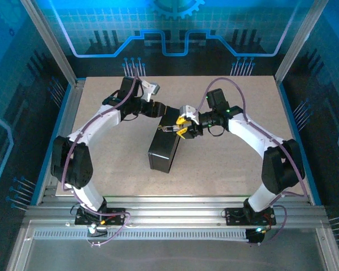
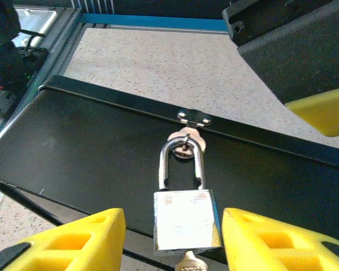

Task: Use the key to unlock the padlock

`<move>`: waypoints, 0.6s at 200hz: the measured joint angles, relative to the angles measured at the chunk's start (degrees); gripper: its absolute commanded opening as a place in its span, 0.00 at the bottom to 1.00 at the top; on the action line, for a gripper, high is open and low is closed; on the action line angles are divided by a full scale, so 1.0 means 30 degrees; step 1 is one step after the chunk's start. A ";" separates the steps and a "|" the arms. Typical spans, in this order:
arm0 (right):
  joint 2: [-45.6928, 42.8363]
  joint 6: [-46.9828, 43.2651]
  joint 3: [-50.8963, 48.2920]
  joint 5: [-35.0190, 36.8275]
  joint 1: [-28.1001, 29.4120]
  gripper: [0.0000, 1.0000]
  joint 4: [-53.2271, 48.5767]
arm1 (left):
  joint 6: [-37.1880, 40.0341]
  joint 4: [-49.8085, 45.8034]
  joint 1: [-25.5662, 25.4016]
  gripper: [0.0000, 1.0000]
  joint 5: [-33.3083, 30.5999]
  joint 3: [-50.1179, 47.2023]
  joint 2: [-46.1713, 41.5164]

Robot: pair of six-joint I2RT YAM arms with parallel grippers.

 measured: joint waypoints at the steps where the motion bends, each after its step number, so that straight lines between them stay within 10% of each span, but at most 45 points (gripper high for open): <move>1: 0.0015 -0.0022 0.0015 -0.0007 0.0000 0.49 -0.0022 | -0.0029 -0.0007 0.0000 0.56 -0.0007 -0.0022 -0.0029; 60: 0.1421 -0.1035 0.1428 -0.0379 0.0000 0.48 -0.1552 | -0.1224 0.0240 -0.0058 0.57 -0.0750 -0.1282 -0.1515; 120: 0.1734 -0.0750 0.1625 -0.0852 -0.0036 0.21 -0.2004 | -0.1851 -0.0226 -0.0168 0.56 -0.1719 -0.1639 -0.1625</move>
